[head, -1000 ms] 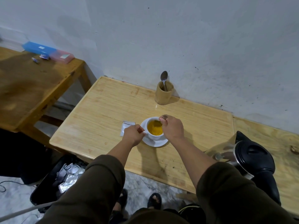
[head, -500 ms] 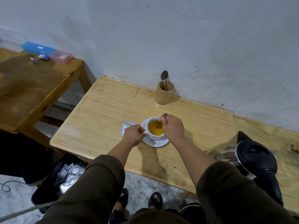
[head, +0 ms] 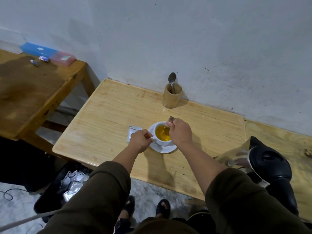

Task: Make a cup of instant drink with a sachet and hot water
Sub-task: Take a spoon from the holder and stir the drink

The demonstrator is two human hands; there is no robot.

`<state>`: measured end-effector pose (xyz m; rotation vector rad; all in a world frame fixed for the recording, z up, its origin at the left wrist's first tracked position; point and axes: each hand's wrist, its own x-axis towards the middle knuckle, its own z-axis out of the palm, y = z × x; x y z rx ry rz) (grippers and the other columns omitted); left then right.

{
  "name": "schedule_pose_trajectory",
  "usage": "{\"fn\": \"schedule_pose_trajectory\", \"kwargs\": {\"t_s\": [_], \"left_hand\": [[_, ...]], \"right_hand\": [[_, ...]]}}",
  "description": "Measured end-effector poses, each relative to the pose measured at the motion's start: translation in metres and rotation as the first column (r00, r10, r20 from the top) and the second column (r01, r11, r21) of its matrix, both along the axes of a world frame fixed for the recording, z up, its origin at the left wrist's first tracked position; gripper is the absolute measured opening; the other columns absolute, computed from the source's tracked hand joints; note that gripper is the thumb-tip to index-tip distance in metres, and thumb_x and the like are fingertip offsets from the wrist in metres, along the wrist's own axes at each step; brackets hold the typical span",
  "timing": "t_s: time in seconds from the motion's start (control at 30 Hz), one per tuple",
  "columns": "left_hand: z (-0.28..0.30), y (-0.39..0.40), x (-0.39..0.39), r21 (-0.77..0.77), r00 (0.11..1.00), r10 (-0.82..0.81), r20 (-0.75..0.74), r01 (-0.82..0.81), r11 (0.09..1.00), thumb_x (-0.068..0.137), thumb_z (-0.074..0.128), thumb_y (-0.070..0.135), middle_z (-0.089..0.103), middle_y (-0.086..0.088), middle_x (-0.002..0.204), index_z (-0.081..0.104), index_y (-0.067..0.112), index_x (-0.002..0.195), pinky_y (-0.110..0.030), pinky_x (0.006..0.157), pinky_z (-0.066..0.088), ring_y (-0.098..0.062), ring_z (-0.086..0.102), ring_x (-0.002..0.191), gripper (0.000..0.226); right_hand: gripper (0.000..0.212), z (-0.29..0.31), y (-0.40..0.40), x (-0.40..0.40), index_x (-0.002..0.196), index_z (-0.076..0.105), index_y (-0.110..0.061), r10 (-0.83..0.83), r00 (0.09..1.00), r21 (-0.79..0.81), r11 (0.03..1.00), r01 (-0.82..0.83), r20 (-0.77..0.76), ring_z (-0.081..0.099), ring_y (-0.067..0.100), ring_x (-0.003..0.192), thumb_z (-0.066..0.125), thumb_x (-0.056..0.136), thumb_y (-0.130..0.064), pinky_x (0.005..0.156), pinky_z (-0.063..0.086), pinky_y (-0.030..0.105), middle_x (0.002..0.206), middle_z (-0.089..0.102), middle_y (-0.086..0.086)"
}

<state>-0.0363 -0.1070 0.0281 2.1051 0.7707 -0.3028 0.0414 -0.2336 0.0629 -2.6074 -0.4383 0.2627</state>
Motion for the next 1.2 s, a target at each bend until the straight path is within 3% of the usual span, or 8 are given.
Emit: {"fn": "schedule_pose_trajectory", "kwargs": {"t_s": [0.1, 0.27, 0.43, 0.57, 0.8, 1.0, 1.1, 1.2], "left_hand": [[-0.0006, 0.0008, 0.0002, -0.004, 1.000, -0.003, -0.005, 0.003, 1.000, 0.089, 0.063, 0.028, 0.067, -0.010, 0.117, 0.063, 0.009, 0.112, -0.023, 0.078, 0.042, -0.024, 0.061, 0.110, 0.030], [0.0001, 0.0016, 0.0011, -0.013, 1.000, -0.010, -0.019, 0.010, 1.000, 0.089, 0.063, 0.029, 0.067, -0.009, 0.118, 0.062, 0.010, 0.113, -0.023, 0.076, 0.042, -0.024, 0.060, 0.110, 0.031], [-0.0002, 0.0021, 0.0015, -0.019, 1.000, -0.016, -0.021, 0.016, 1.000, 0.089, 0.063, 0.029, 0.067, -0.010, 0.118, 0.062, 0.009, 0.114, -0.023, 0.077, 0.042, -0.024, 0.061, 0.110, 0.032], [-0.0001, 0.0021, 0.0014, -0.021, 1.000, -0.025, -0.019, 0.024, 0.999, 0.090, 0.062, 0.027, 0.067, -0.010, 0.119, 0.062, 0.009, 0.114, -0.022, 0.076, 0.041, -0.024, 0.061, 0.110, 0.031], [0.0004, 0.0022, 0.0017, -0.016, 1.000, -0.028, -0.013, 0.028, 0.999, 0.089, 0.064, 0.029, 0.067, -0.010, 0.117, 0.063, 0.008, 0.113, -0.024, 0.077, 0.042, -0.024, 0.060, 0.110, 0.032], [0.0001, 0.0024, 0.0015, -0.011, 1.000, -0.030, -0.008, 0.030, 0.999, 0.088, 0.064, 0.029, 0.067, -0.011, 0.117, 0.063, 0.008, 0.113, -0.023, 0.078, 0.041, -0.024, 0.060, 0.110, 0.032], [0.0004, 0.0026, 0.0014, -0.011, 0.999, -0.035, -0.007, 0.035, 0.999, 0.089, 0.063, 0.028, 0.067, -0.011, 0.117, 0.063, 0.007, 0.113, -0.023, 0.078, 0.041, -0.024, 0.061, 0.110, 0.032], [0.0003, 0.0034, 0.0015, -0.011, 0.999, -0.042, -0.010, 0.042, 0.999, 0.088, 0.064, 0.029, 0.067, -0.011, 0.117, 0.063, 0.008, 0.113, -0.024, 0.078, 0.042, -0.025, 0.060, 0.110, 0.033]], "right_hand": [[0.031, -0.0036, 0.0003, 0.0002, 0.110, 0.069, -0.014, 0.020, 0.999, 0.046, 0.999, -0.019, -0.034, 0.062, 0.029, 0.103, 0.043, 0.098, -0.027, 0.086, 0.049, 0.036, 0.111, 0.069, 0.010], [0.035, -0.0050, 0.0004, -0.0008, 0.092, 0.072, -0.004, 0.008, 0.991, 0.107, 0.994, 0.006, -0.130, 0.065, 0.030, 0.095, 0.050, 0.095, -0.032, 0.085, 0.052, 0.038, 0.098, 0.073, 0.014], [0.034, -0.0023, 0.0008, 0.0020, 0.102, 0.064, -0.001, 0.024, 0.997, 0.025, 0.999, -0.022, -0.078, 0.060, 0.032, 0.100, 0.042, 0.099, -0.027, 0.082, 0.045, 0.037, 0.106, 0.066, 0.017], [0.032, -0.0039, -0.0017, 0.0037, 0.112, 0.067, -0.010, 0.005, 1.000, 0.022, 1.000, -0.004, -0.027, 0.060, 0.030, 0.106, 0.041, 0.099, -0.025, 0.086, 0.047, 0.035, 0.114, 0.067, 0.012], [0.032, -0.0074, -0.0019, 0.0028, 0.091, 0.073, -0.007, 0.019, 0.990, 0.102, 0.995, -0.005, -0.141, 0.065, 0.028, 0.094, 0.051, 0.095, -0.030, 0.079, 0.046, 0.030, 0.097, 0.074, 0.013], [0.032, -0.0044, -0.0047, 0.0052, 0.105, 0.066, -0.002, 0.012, 0.996, 0.062, 0.998, -0.006, -0.085, 0.061, 0.032, 0.101, 0.044, 0.098, -0.025, 0.086, 0.048, 0.038, 0.107, 0.068, 0.017], [0.030, -0.0047, -0.0059, 0.0057, 0.107, 0.067, -0.008, 0.014, 1.000, 0.048, 0.999, -0.013, -0.021, 0.061, 0.031, 0.103, 0.043, 0.099, -0.023, 0.087, 0.048, 0.037, 0.111, 0.068, 0.013], [0.029, -0.0057, -0.0056, 0.0056, 0.105, 0.072, -0.012, 0.028, 0.998, 0.099, 0.995, -0.023, -0.056, 0.063, 0.028, 0.103, 0.046, 0.097, -0.025, 0.089, 0.049, 0.036, 0.110, 0.071, 0.010]]}}
